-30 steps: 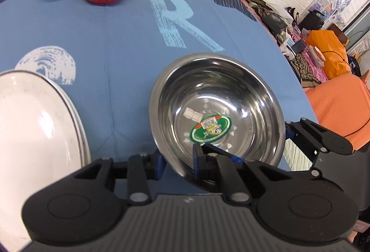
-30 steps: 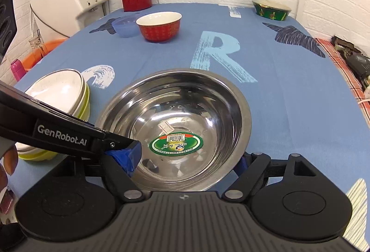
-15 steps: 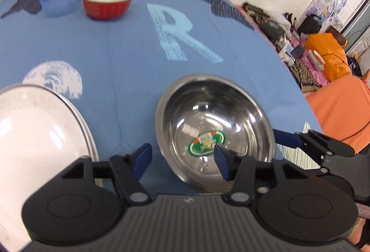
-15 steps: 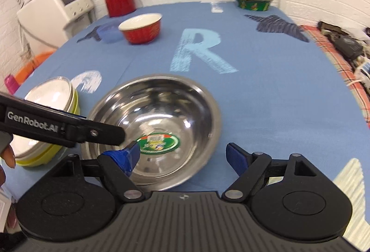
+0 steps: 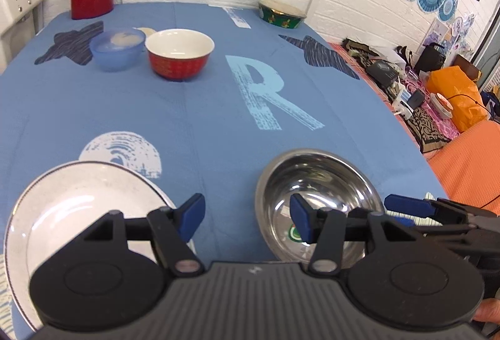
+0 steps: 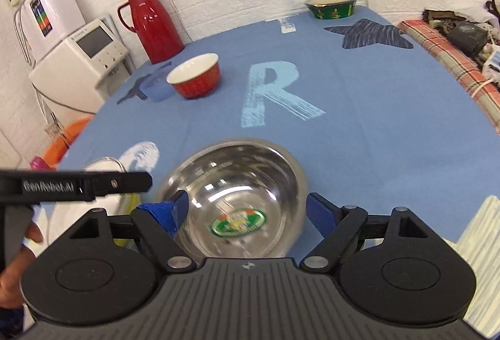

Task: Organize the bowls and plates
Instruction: 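Lower the steel bowl onto the table beside the plates, open left gripper, then move the left gripper to the red white-lined bowl and grasp its rim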

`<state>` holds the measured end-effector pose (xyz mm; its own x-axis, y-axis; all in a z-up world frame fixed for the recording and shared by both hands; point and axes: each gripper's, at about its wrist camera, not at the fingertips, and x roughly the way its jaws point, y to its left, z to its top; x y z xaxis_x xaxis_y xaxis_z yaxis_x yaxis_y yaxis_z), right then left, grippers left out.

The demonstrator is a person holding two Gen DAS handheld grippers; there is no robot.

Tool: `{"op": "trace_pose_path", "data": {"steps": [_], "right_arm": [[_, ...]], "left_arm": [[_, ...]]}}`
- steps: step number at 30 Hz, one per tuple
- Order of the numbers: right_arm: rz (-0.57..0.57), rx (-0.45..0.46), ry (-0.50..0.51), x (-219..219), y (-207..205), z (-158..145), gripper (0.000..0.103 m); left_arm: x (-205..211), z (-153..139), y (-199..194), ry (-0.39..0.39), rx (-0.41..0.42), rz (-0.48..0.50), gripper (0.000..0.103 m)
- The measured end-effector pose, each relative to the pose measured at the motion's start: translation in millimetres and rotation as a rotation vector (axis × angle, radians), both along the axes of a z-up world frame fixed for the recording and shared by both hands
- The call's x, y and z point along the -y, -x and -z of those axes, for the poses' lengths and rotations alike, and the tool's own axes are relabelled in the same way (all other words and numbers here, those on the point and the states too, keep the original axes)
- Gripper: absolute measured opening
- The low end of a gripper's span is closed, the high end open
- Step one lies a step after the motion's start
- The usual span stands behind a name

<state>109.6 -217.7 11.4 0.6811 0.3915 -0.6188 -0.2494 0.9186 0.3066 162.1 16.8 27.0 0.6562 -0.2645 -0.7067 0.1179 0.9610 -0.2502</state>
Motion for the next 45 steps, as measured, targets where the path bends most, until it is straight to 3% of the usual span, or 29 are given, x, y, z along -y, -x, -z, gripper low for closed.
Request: {"op": "trace_pose_path", "data": {"steps": [4,9,15,23,26,31,36,43,45], "right_arm": [[-0.027,0.032,-0.041,-8,-15,-17,0.069],[-0.054,0.093,-0.008,-21,-44,-33,0.069],[-0.113,0.005,0.089,-44,-99,-27,0.069],[-0.183,0.0,0.149,-76,-146,-26,0.069],[-0.205,-0.004,0.16,-88,-164,-25,0.069],[-0.202,0.023,0.206,-114,-209,-35,0.069],[-0.19,0.03,0.332,-139,-257,-26,0.07],[-0.259,0.01,0.381,-157,-288,7,0.067],[-0.283,0.033,0.392,-162,-288,13,0.065]], "left_arm": [[-15,-3,-9,-0.004,0.006,-0.027,0.053],[-33,-2,-28,-0.003,0.006,-0.062,0.053],[-61,1,-65,0.001,-0.017,-0.107,0.053],[-101,2,-120,0.032,-0.036,-0.204,0.053],[-110,4,-142,0.097,-0.061,-0.219,0.053],[-128,11,-191,0.329,-0.15,-0.308,0.053],[-133,23,-224,0.379,-0.197,-0.439,0.053],[-126,34,-240,0.312,-0.179,-0.473,0.053],[-126,37,-243,0.304,-0.188,-0.466,0.046]]}}
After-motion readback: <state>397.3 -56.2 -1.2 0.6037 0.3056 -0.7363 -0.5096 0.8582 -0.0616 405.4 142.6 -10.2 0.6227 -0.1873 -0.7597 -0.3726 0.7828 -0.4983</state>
